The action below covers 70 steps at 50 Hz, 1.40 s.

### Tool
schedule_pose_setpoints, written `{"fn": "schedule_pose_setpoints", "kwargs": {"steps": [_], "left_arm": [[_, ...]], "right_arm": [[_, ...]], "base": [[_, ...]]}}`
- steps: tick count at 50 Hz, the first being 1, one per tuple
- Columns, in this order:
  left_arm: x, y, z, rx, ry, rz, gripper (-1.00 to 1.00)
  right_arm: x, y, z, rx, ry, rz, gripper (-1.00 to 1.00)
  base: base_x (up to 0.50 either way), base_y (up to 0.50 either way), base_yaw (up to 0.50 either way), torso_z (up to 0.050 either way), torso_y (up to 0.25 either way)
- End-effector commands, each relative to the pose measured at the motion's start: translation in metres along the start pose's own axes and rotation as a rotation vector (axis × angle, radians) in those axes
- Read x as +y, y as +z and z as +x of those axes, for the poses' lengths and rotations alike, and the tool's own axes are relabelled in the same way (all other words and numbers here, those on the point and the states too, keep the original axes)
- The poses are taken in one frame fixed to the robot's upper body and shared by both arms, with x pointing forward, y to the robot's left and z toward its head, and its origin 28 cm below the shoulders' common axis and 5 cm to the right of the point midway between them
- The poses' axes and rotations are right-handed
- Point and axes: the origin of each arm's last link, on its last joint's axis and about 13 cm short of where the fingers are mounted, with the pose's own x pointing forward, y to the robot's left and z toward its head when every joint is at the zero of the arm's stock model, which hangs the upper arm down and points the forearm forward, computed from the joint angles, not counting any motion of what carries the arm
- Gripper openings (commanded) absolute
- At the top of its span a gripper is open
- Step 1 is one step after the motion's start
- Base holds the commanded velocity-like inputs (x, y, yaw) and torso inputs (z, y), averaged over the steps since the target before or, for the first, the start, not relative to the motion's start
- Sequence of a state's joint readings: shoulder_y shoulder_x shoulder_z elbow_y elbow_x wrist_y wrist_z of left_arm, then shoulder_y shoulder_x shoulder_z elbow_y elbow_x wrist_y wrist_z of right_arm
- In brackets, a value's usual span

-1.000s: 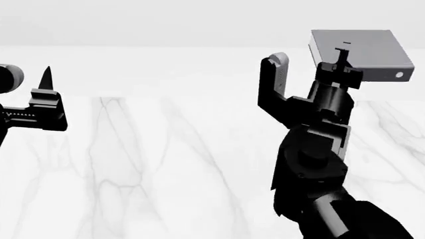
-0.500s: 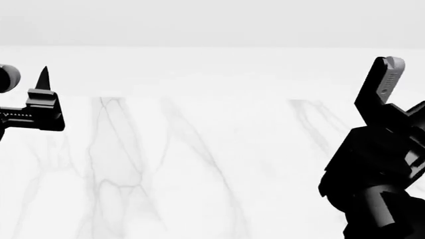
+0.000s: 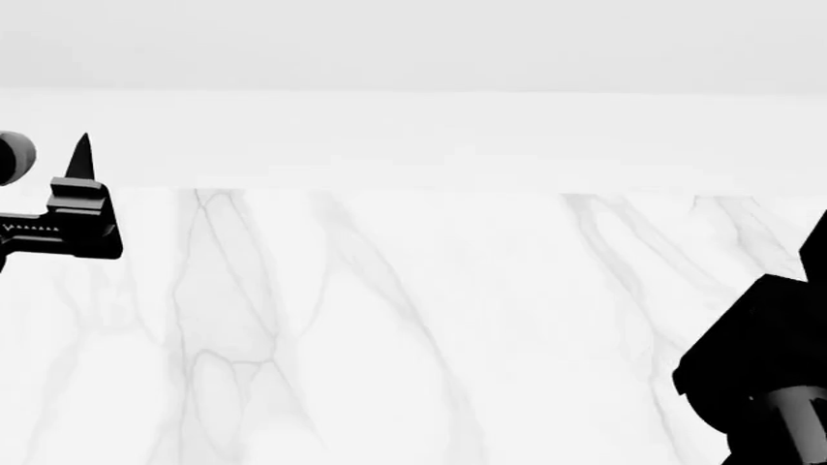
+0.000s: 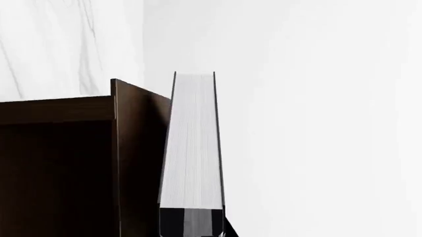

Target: Pick up the book on the left and place it on top of the shelf.

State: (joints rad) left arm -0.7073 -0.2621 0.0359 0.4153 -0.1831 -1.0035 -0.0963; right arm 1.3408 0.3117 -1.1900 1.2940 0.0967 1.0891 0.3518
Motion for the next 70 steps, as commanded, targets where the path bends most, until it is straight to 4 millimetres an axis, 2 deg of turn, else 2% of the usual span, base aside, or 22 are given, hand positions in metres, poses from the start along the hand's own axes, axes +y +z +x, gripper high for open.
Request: {"fn": "schedule_pose_setpoints", "kwargs": {"steps": [1,20,27,43,44,54,62,66,67,70], "left_arm": [[0.000,-0.001,0.000,0.001,0.000,-0.001,1.00],[0.001,0.000,-0.001,0.001,0.005,0.002,1.00],[0.001,0.000,-0.001,0.002,0.004,0.002,1.00],[0.001,-0.001,-0.001,0.001,0.005,0.003,1.00],[0.000,-0.001,-0.001,0.001,0.004,0.004,1.00],[0.000,-0.001,-0.001,0.001,0.004,0.003,1.00],[0.000,-0.001,-0.002,0.002,0.002,0.003,1.00],[0.000,-0.001,-0.002,0.002,0.002,0.003,1.00],[-0.001,-0.002,-0.002,0.002,0.001,0.002,1.00],[-0.001,-0.002,-0.001,0.003,0.001,0.002,1.00]], "right_arm": [[-0.006,-0.026,0.015,0.140,-0.187,-0.139,-1.00],[0.003,-0.044,0.020,0.240,-0.177,-0.177,-1.00],[0.006,-0.041,0.019,0.223,-0.136,-0.112,-1.00],[0.009,-0.040,0.019,0.212,-0.156,-0.101,-1.00],[0.009,-0.039,0.019,0.202,-0.174,-0.090,1.00],[0.009,-0.032,0.018,0.154,-0.185,-0.064,1.00],[0.005,-0.016,0.013,0.041,-0.212,-0.043,1.00],[0.004,-0.014,0.012,0.030,-0.215,-0.039,1.00],[0.001,-0.003,0.007,-0.046,-0.227,-0.021,1.00],[-0.001,0.009,0.001,-0.128,-0.214,0.010,1.00]], "base": [[0.00,0.00,0.00,0.000,0.000],[0.00,0.00,0.00,0.000,0.001],[0.00,0.00,0.00,0.000,0.002],[0.00,0.00,0.00,0.000,0.000],[0.00,0.00,0.00,0.000,0.000],[0.00,0.00,0.00,0.000,0.000],[0.01,-0.01,0.00,0.000,0.000],[0.01,-0.01,0.00,0.000,0.000],[0.00,-0.01,0.00,0.000,0.000],[0.00,0.00,0.00,0.000,0.000]]}}
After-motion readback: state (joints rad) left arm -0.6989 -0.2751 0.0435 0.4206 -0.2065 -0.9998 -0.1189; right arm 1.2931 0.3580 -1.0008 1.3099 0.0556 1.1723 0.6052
